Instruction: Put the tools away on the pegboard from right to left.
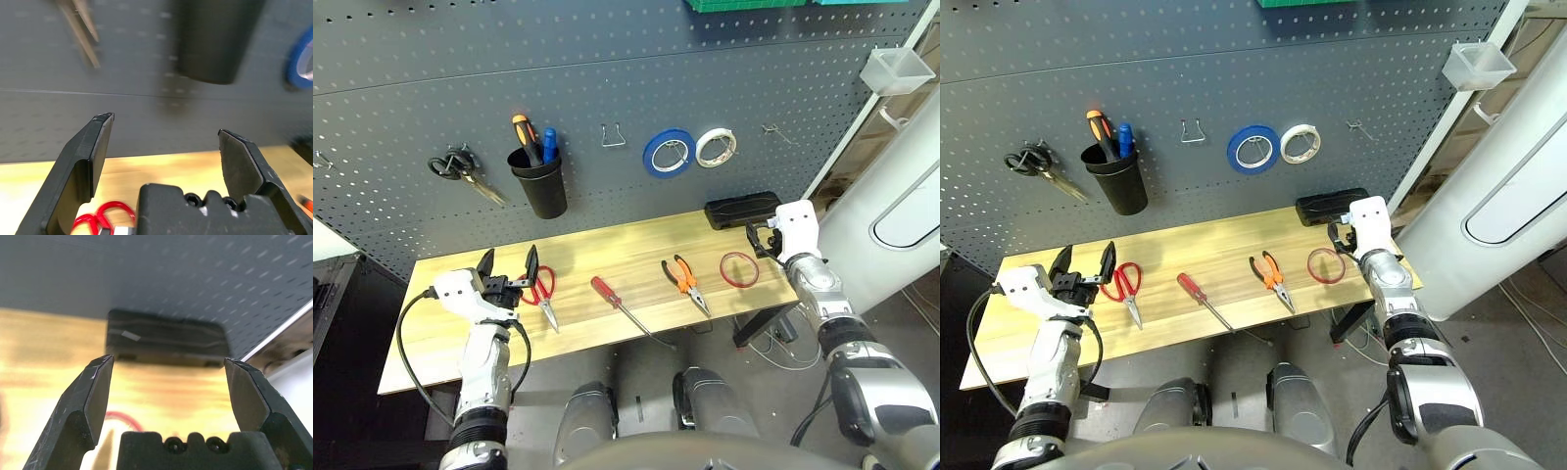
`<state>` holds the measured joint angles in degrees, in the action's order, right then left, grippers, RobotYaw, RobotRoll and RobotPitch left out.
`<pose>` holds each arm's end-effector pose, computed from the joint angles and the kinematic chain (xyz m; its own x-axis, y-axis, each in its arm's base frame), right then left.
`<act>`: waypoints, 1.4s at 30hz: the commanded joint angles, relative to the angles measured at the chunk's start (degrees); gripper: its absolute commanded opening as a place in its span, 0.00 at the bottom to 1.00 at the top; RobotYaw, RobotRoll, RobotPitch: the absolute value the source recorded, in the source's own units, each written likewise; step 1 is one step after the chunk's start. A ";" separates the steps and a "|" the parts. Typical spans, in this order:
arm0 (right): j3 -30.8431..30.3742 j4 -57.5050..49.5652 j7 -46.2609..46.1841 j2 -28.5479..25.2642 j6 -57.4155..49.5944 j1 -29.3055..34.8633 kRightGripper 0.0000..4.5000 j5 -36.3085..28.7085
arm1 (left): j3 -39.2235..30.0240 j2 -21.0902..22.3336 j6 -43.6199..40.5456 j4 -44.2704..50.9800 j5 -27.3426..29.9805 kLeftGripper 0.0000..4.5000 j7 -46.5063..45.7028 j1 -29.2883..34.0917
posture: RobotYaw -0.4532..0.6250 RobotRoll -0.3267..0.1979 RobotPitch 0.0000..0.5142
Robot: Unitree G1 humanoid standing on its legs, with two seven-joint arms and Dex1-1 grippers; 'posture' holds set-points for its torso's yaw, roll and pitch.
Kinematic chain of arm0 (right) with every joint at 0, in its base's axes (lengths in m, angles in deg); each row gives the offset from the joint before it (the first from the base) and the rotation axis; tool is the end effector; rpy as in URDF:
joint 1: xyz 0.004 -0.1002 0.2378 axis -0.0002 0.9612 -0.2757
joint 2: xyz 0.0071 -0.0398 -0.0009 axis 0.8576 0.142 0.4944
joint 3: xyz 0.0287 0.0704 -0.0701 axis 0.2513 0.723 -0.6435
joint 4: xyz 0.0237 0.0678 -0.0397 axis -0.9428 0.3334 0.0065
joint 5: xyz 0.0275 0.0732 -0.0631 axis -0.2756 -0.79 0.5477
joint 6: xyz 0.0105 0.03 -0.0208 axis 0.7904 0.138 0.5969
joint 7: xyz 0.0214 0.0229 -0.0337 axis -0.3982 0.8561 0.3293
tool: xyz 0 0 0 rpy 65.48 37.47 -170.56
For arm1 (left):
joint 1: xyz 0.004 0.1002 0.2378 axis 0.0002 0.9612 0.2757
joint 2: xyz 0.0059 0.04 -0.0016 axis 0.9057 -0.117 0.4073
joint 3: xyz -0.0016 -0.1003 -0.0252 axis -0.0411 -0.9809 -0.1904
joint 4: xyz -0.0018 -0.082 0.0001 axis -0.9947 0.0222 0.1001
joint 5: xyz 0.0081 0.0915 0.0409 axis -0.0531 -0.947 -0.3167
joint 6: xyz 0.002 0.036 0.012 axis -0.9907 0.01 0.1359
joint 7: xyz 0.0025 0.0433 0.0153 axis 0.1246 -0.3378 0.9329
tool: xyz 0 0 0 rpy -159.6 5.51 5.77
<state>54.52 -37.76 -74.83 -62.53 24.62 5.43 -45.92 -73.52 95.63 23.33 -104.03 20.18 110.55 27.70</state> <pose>0.2725 -0.2330 0.0246 0.9418 0.0727 -0.3283 -0.1410 0.9717 -0.1892 0.1711 0.2661 0.0091 0.9918 -0.1166 0.0522 0.1161 0.9932 0.0129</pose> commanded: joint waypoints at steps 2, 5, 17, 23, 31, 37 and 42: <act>-2.61 -11.88 2.56 -1.05 -22.56 1.34 1.00 0.27 | 3.84 4.49 -8.30 7.08 3.23 1.00 10.28 1.79 | 0.36 0.62 0.22; -4.29 -19.31 4.14 -1.53 -35.47 1.81 1.00 -0.01 | 6.81 7.80 -13.08 10.92 4.24 1.00 16.72 2.74 | 0.33 0.62 0.31; -8.50 -21.32 6.70 0.32 -50.98 -0.90 1.00 -0.38 | 12.45 15.87 -25.00 19.24 4.47 1.00 27.68 0.61 | 0.31 0.62 0.48; -8.78 -7.33 5.41 3.09 -43.98 -5.90 1.00 0.35 | 12.73 16.43 -27.92 22.50 4.72 1.00 28.13 0.75 | 0.33 0.62 0.47; -10.64 12.18 4.10 5.80 -33.09 -12.70 0.91 3.55 | 12.75 15.80 -30.48 27.32 4.56 1.00 26.00 1.23 | 0.39 0.62 0.46; -9.68 19.20 2.90 6.36 -28.26 -15.27 0.44 4.00 | 12.47 15.55 -33.09 32.22 4.82 1.00 23.51 2.24 | 0.39 0.62 0.40; -8.61 14.67 3.92 5.14 -29.33 -15.28 0.03 3.01 | 12.29 14.08 -33.57 31.96 5.22 1.00 21.90 -0.09 | 0.37 0.62 0.36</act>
<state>45.31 -21.71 -71.28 -56.70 -3.36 -11.03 -42.61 -61.31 110.09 -9.74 -72.21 24.97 132.85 27.82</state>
